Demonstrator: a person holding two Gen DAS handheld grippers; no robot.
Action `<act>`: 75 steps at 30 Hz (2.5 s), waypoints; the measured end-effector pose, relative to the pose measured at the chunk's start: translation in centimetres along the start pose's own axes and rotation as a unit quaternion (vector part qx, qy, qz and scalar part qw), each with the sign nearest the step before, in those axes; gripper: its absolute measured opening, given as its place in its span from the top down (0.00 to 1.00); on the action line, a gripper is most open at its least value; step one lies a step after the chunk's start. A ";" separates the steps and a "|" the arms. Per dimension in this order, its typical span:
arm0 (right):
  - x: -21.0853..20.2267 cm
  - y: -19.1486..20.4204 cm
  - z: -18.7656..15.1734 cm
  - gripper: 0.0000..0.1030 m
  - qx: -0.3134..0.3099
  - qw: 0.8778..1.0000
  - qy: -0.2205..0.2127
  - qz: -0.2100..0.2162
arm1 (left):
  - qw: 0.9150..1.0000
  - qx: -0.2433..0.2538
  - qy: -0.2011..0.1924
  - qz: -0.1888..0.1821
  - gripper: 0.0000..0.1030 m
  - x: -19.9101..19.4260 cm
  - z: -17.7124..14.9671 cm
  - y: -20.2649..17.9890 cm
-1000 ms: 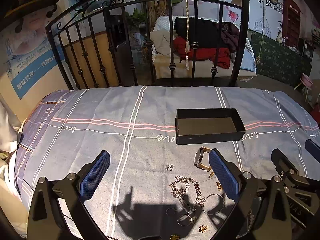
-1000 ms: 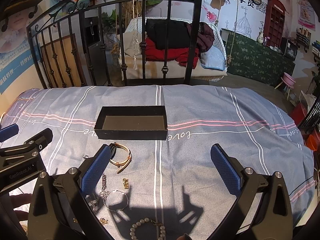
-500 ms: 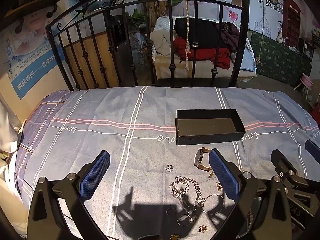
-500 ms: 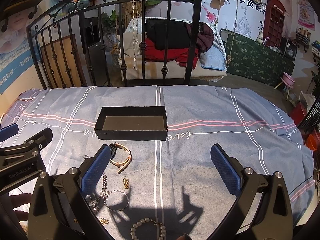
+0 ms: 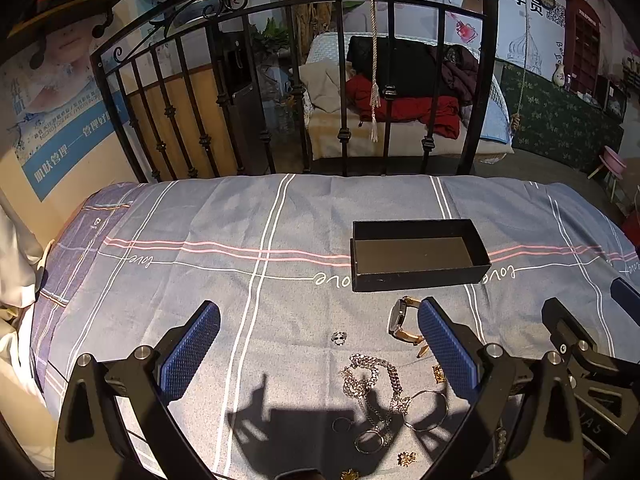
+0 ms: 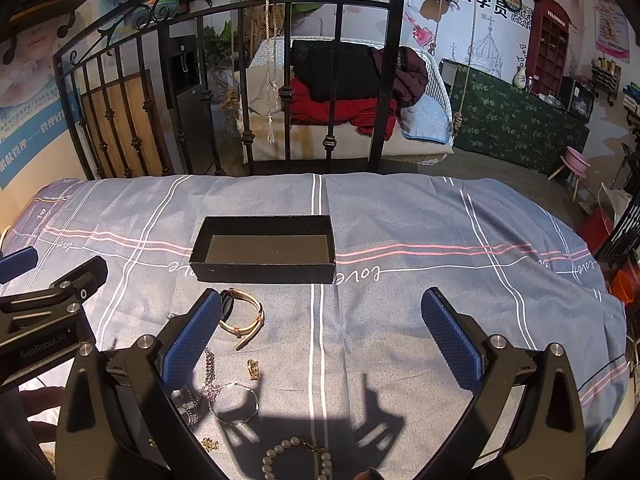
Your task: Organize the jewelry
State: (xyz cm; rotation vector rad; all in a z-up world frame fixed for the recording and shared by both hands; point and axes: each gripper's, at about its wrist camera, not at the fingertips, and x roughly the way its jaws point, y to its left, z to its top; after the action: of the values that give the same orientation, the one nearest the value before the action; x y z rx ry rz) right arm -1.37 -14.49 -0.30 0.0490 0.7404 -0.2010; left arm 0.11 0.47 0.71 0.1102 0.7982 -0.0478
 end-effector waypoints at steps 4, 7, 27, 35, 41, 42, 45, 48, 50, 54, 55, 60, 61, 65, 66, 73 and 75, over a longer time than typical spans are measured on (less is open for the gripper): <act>0.0 0.0 0.0 0.04 -0.001 1.000 0.000 0.000 | 1.000 0.000 0.000 0.000 0.06 0.0 0.1 0.0; -0.1 0.1 0.0 0.04 -0.001 1.000 0.000 0.000 | 1.000 0.001 -0.001 0.001 0.06 0.0 0.1 0.0; -0.1 -0.1 -0.2 0.04 0.003 1.000 0.001 0.002 | 1.000 0.007 -0.005 -0.001 0.06 -0.3 -0.2 -0.4; 0.0 -0.1 -0.2 0.04 0.000 1.000 0.001 0.002 | 1.000 0.006 -0.008 0.000 0.06 -0.4 -0.2 -0.3; 0.3 0.1 -0.2 0.04 -0.003 1.000 0.005 0.004 | 1.000 0.006 -0.007 -0.002 0.06 -0.4 -0.1 -0.2; 0.3 0.1 -0.2 0.04 -0.003 1.000 0.005 0.004 | 1.000 0.005 -0.006 -0.002 0.06 -0.4 -0.1 -0.1; 0.3 0.2 0.0 0.04 -0.003 1.000 0.005 0.006 | 1.000 0.004 -0.006 -0.002 0.06 -0.4 0.1 -0.1; 0.3 0.0 0.2 0.04 -0.001 1.000 0.004 0.007 | 1.000 0.004 -0.009 -0.003 0.06 -0.4 0.2 -0.1; 0.4 -0.1 0.1 0.04 0.000 1.000 0.005 0.007 | 1.000 0.005 -0.007 -0.002 0.06 -0.3 0.1 -0.1; 1.0 -0.5 -0.3 0.04 0.007 1.000 0.014 0.007 | 1.000 0.003 -0.004 -0.008 0.06 0.1 -0.1 0.1; 1.2 -0.6 -0.4 0.04 0.009 1.000 0.017 0.008 | 1.000 0.002 0.002 -0.014 0.06 0.4 -0.2 0.2; 4.2 -1.1 -3.0 0.04 0.007 0.996 0.080 0.039 | 0.997 0.012 0.073 -0.023 0.06 4.8 -2.4 1.2; 5.3 -1.3 -4.0 0.04 0.007 0.994 0.102 0.037 | 0.996 0.015 0.090 -0.024 0.06 5.8 -3.1 1.4; 8.5 -2.1 -7.6 0.04 0.005 0.988 0.152 0.037 | 0.991 0.016 0.127 -0.030 0.06 9.0 -6.3 2.4; 9.0 -2.0 -8.0 0.04 0.000 0.987 0.158 0.038 | 0.990 0.010 0.134 -0.042 0.06 9.7 -6.8 2.6; 12.1 1.6 -7.0 0.04 -0.054 0.982 0.165 0.070 | 0.984 0.029 0.164 -0.068 0.06 13.2 -7.7 1.2; 13.1 3.3 -6.2 0.04 -0.083 0.980 0.160 0.085 | 0.983 0.030 0.173 -0.049 0.07 14.3 -7.8 1.3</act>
State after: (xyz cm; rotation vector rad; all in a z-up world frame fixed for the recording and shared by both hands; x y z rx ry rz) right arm 4.54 -12.73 -13.81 -0.0157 1.0659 0.0347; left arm 4.62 2.64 -14.82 0.1381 1.1507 -0.1477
